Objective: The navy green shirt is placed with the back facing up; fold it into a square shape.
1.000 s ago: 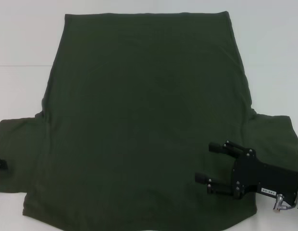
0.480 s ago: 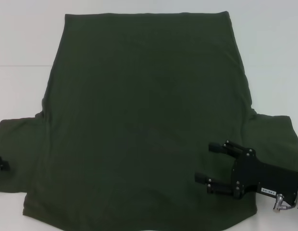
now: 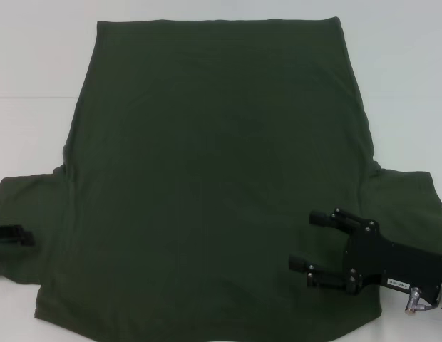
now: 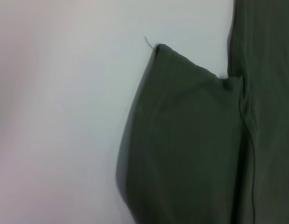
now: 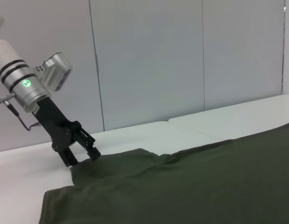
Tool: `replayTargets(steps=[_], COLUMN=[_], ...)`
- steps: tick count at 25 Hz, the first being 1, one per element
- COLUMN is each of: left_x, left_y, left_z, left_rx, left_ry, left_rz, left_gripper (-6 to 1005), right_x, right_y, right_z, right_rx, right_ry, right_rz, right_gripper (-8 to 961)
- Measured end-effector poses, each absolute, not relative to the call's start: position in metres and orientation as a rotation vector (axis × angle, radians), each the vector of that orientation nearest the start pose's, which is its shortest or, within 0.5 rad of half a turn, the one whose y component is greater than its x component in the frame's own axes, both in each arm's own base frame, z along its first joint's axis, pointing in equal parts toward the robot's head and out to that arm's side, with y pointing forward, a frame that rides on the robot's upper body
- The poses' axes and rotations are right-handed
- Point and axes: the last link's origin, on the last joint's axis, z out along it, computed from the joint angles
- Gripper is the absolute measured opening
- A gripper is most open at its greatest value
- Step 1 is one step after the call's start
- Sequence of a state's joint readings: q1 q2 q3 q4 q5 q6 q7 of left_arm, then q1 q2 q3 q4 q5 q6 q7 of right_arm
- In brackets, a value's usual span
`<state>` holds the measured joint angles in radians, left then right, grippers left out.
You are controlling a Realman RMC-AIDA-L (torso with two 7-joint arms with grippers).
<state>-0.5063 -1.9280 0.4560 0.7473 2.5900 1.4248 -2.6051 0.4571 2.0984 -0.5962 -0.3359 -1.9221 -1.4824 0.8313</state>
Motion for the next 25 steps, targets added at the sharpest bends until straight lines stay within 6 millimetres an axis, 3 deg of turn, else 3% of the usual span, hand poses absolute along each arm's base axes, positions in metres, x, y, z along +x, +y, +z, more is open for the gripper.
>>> replayTargets(steps=[8, 18, 25], left_x=[-0.3742, -0.3722, -0.3724], left_y=[0.3245, 0.3281, 0.3285], left_z=[0.0888, 0.0879, 0.0881], left_rx=[2.298, 2.37, 2.385], left_ry=[2.745, 2.704, 2.7], left_rz=[0.294, 0.247, 0.233], left_gripper=[926, 744, 468], right_x=[0.294, 0.2937, 0.2928], right_y=[0.2856, 0.286, 0.2864], right_z=[-0.0485, -0.0485, -0.0484], right_rx=[-2.594, -2.595, -2.597], right_ry=[0.395, 0.393, 0.389], right_rz=[0.785, 0.785, 0.789], right_gripper=[930, 930, 930])
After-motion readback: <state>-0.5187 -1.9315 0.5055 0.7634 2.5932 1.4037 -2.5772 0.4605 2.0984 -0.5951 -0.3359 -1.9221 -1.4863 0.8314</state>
